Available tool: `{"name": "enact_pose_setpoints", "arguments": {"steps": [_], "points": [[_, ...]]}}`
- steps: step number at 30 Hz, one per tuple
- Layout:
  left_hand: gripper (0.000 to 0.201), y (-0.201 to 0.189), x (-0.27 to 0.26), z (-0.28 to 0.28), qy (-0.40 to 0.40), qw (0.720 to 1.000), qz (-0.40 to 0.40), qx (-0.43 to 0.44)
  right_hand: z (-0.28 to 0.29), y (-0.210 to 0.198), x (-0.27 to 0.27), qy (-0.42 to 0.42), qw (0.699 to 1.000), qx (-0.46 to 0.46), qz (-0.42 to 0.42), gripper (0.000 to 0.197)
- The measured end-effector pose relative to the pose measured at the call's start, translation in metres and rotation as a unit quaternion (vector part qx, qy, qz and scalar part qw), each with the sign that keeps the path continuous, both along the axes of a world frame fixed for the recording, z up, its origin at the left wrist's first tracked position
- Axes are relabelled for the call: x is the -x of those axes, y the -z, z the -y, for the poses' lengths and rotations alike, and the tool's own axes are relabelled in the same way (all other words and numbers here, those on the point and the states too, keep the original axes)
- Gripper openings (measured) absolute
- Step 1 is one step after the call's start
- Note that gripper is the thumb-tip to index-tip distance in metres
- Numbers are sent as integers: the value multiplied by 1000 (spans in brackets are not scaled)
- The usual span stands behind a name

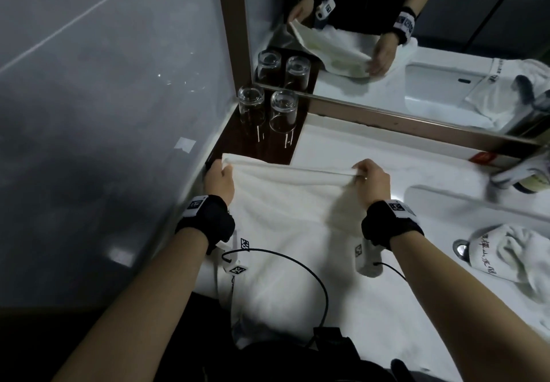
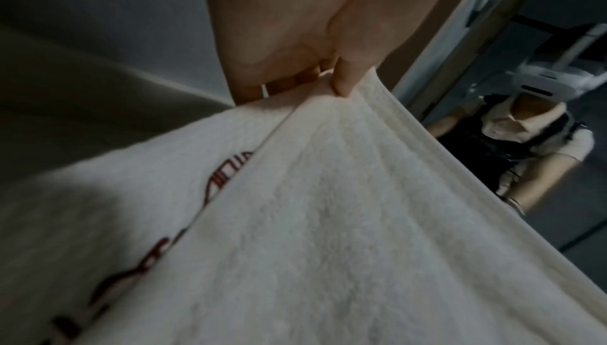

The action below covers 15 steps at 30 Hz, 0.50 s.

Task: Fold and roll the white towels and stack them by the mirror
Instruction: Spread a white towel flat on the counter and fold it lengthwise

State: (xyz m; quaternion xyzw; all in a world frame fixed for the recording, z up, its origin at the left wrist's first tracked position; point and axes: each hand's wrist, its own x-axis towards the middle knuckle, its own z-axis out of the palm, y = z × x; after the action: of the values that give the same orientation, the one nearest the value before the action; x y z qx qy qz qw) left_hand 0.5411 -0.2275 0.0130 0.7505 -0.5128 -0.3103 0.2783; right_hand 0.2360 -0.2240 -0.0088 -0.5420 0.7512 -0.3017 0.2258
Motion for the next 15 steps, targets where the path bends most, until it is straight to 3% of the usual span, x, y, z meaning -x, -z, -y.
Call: {"name": "enact_pose_setpoints", "arguments": {"steps": [2,5,7,9,11,13,15], "points": [[39,4,-6,6,-11,1000,11,-22,-2,-5,-2,13,995,17,100,26],[43,12,-22,17,-24,997,53,-59,-5,-15,4,-31,979,-48,196,14],[42,14,-29,24,-31,994,74,-72,-8,-19,15,-81,968,-101,215,32],[41,15,-30,29,-29,993,84,-75,-12,-24,26,-110,956,-150,226,39],[38,15,-29,31,-17,994,92,-57,-12,-27,37,-136,961,-173,165,45],[34,16,-25,30,5,998,64,-3,-11,-32,45,-183,960,-206,40,46],[49,14,-20,26,60,997,32,35,-11,-34,49,-198,951,-232,-56,42]]}}
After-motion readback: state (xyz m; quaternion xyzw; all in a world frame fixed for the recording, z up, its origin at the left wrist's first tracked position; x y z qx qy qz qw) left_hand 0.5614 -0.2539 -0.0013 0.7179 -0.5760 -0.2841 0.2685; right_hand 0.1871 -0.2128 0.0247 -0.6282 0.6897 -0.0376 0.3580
